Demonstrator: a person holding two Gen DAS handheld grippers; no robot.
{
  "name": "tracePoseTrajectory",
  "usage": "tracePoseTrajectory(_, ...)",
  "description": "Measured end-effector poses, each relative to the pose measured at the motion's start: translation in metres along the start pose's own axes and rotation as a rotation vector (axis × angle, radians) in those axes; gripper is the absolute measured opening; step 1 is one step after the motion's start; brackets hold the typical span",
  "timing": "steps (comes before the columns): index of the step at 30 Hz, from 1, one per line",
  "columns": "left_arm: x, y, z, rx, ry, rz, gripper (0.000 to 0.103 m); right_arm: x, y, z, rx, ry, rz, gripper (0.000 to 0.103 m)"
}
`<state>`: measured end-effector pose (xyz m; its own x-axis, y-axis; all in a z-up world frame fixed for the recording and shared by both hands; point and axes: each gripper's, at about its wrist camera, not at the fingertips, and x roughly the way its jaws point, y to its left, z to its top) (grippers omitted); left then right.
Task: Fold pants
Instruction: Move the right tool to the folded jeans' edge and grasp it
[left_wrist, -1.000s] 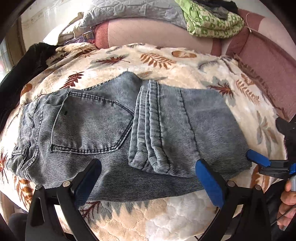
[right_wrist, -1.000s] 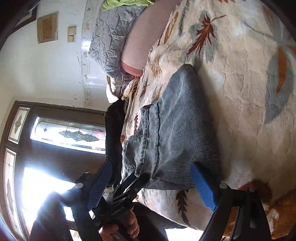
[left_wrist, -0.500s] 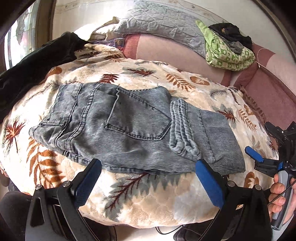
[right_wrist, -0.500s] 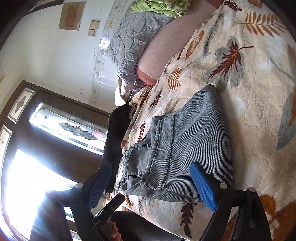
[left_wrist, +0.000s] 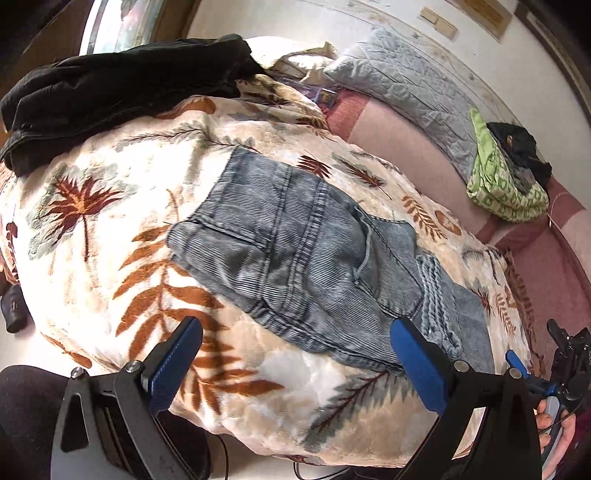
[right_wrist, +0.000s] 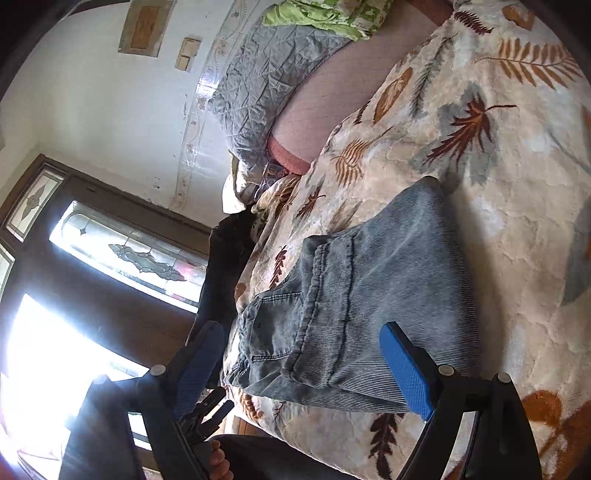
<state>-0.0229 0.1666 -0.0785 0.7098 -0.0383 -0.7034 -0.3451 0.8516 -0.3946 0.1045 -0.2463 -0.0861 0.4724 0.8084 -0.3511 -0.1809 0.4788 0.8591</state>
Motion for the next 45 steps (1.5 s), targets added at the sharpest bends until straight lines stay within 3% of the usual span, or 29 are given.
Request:
tracePoseTrajectory(5,0.005,0.032,0.010,-0.127,-0.001,-0.007,0.101,0.045,0.009,0.014,0.043,0.117,0.016,0.089)
tracePoseTrajectory(8,0.010,0.042,0.015,-0.177,0.016,-0.035,0.101,0.094,-0.013,-0.006,0.072,0.301,-0.169,0.087)
tracePoseTrajectory(11,0.013,0.048,0.023,-0.214,0.025,-0.082,0.101,0.092,0.015,-0.004,-0.025,0.294,-0.219,0.087)
tracePoseTrajectory(16,0.016,0.065,0.033,-0.341,0.044,-0.228,0.101,0.074,0.048,-0.006,-0.077,0.224,-0.141,0.087)
tracePoseTrajectory(18,0.016,0.071,0.035,-0.374,0.038,-0.235,0.101,0.074,0.053,-0.011,-0.071,0.236,-0.107,0.087)
tracePoseTrajectory(22,0.020,0.074,0.036,-0.393,0.037,-0.235,0.101,0.104,0.054,-0.006,0.030,0.285,0.001,0.087)
tracePoseTrajectory(26,0.024,0.069,0.035,-0.378,0.052,-0.231,0.101,0.151,0.049,0.004,0.139,0.336,0.046,0.087)
tracePoseTrajectory(27,0.026,0.067,0.035,-0.372,0.057,-0.223,0.101,0.165,0.045,0.005,0.150,0.358,0.031,0.087)
tracePoseTrajectory(29,0.029,0.067,0.034,-0.375,0.070,-0.209,0.101,0.192,0.029,-0.002,0.181,0.426,-0.076,0.087)
tracePoseTrajectory(32,0.033,0.066,0.035,-0.381,0.084,-0.190,0.101,0.197,0.038,-0.002,0.168,0.435,-0.128,0.087)
tracePoseTrajectory(37,0.037,0.068,0.038,-0.401,0.082,-0.197,0.101,0.190,0.080,0.004,0.051,0.399,-0.061,0.088)
tracePoseTrajectory(41,0.042,0.071,0.040,-0.430,0.102,-0.237,0.101,0.225,0.052,-0.016,0.076,0.519,-0.202,0.095)
tracePoseTrajectory(45,0.041,0.078,0.042,-0.477,0.100,-0.291,0.101,0.225,0.059,-0.021,0.003,0.473,-0.176,0.097)
